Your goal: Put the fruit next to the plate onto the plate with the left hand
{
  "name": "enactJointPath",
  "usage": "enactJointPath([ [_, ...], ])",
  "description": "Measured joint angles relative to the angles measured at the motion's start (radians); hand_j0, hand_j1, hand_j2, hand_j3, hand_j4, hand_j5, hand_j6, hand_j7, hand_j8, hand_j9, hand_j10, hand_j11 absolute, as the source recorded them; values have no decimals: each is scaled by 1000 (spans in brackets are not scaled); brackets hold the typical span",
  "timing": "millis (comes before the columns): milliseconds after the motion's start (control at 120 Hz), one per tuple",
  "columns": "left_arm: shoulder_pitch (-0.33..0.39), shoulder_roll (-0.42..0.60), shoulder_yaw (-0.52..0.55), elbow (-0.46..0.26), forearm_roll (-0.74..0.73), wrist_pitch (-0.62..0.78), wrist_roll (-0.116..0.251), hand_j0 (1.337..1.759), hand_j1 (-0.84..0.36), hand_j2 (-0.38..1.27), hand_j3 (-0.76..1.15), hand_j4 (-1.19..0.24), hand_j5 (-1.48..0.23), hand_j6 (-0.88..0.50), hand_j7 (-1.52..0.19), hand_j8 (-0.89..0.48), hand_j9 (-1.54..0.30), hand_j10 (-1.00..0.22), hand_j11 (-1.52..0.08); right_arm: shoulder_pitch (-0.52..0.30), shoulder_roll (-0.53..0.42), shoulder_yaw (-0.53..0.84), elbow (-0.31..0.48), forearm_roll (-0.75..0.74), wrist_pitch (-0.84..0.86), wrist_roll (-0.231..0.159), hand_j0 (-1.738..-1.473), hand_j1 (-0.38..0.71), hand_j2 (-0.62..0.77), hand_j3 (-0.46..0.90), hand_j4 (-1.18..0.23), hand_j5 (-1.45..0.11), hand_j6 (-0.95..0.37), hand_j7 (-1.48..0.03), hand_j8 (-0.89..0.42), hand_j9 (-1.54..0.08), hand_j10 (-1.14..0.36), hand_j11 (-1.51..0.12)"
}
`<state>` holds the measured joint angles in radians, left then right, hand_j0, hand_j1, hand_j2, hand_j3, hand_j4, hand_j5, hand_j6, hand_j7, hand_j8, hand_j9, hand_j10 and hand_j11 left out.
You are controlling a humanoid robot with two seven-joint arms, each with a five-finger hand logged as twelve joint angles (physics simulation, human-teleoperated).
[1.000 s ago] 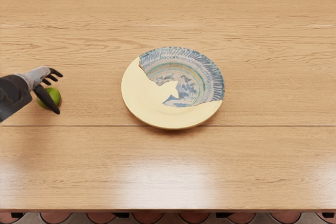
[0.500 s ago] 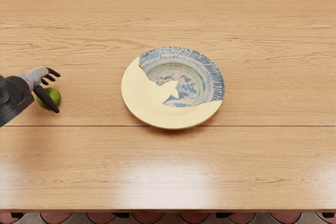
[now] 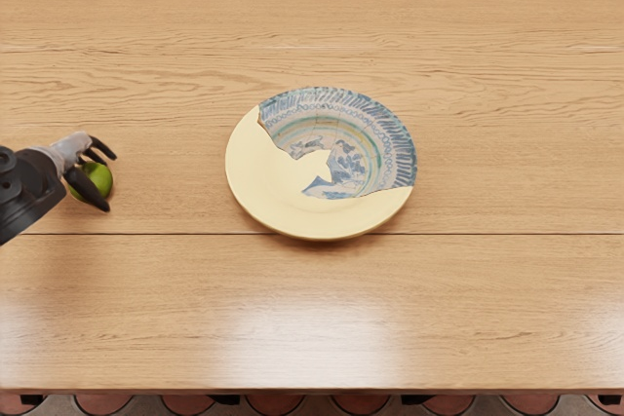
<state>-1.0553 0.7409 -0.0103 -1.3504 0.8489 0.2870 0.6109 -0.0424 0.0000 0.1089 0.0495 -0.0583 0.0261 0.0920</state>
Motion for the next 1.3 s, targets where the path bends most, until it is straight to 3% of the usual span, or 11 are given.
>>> enactJointPath([
  [217, -2, 1, 11, 0, 2, -1, -2, 1658, -241, 112, 0, -484, -624, -484, -626, -452, -604, -482, -628, 0, 0, 0, 0, 0, 0, 0, -1658, -303, -7, 0, -39, -50, -39, -50, -39, -50, -39, -50],
  [242, -2, 1, 12, 0, 2, -1, -4, 1658, -246, 113, 0, -494, -636, -479, -638, -473, -533, -491, -640, 0, 0, 0, 0, 0, 0, 0, -1658, -303, -8, 0, -39, -50, -39, -50, -39, -50, -39, -50],
  [467, -2, 2, 15, 0, 5, -3, -7, 1654, -279, 123, 0, -576, -736, -404, -743, -419, -653, -530, -756, 0, 0, 0, 0, 0, 0, 0, -1658, -303, -7, 0, -39, -50, -39, -50, -39, -50, -39, -50],
  [500, -2, 3, 14, 0, 5, -4, -9, 1653, -273, 125, 0, -584, -751, -402, -758, -457, -561, -527, -771, 0, 0, 0, 0, 0, 0, 0, -1658, -303, -7, 0, -39, -50, -39, -50, -39, -50, -39, -50],
  [542, -2, 4, 14, -1, 5, -4, -9, 1652, -268, 122, 0, -596, -766, -396, -774, -444, -609, -522, -789, 0, 0, 0, 0, 0, 0, 0, -1658, -303, -7, 0, -39, -50, -39, -50, -39, -50, -39, -50],
  [558, -2, 5, 14, -1, 5, -5, -11, 1652, -260, 120, 0, -597, -775, -397, -782, -490, -501, -524, -795, 0, 0, 0, 0, 0, 0, 0, -1658, -303, -7, 0, -39, -50, -39, -50, -39, -50, -39, -50],
  [592, -2, 7, 14, -2, 5, -5, -12, 1651, -245, 115, 0, -603, -786, -408, -792, -508, -486, -528, -805, 0, 0, 0, 0, 0, 0, 0, -1658, -303, -7, 0, -39, -50, -39, -50, -39, -50, -39, -50],
  [875, -6, 22, 17, -7, -3, -4, -1, 1649, -296, 132, 0, -663, -868, -321, -877, -335, -794, -456, -887, 0, 0, 0, 0, 0, 0, 0, -1658, -303, -7, 0, -39, -50, -39, -50, -39, -50, -39, -50],
  [992, -35, 96, 15, -44, -9, -5, 1, 1648, -357, 151, 0, -667, -884, -288, -901, -287, -837, -434, -906, 0, 0, 0, 0, 0, 0, 0, -1658, -303, -7, 0, -39, -50, -39, -50, -39, -50, -39, -50],
  [1067, -47, 117, 13, -74, -11, -8, 2, 1644, -435, 328, 0, -662, -893, -262, -916, -243, -869, -402, -923, 0, 0, 0, 0, 0, 0, 0, -1658, -303, -7, 0, -39, -50, -39, -50, -39, -50, -39, -50],
  [1300, -132, 154, 5, -175, -78, -38, 1, 1641, -337, 244, 0, -678, -879, -389, -920, -310, -919, -483, -937, 0, 0, 0, 0, 0, 0, 0, -1658, -303, -7, 0, -39, -50, -39, -50, -39, -50, -39, -50],
])
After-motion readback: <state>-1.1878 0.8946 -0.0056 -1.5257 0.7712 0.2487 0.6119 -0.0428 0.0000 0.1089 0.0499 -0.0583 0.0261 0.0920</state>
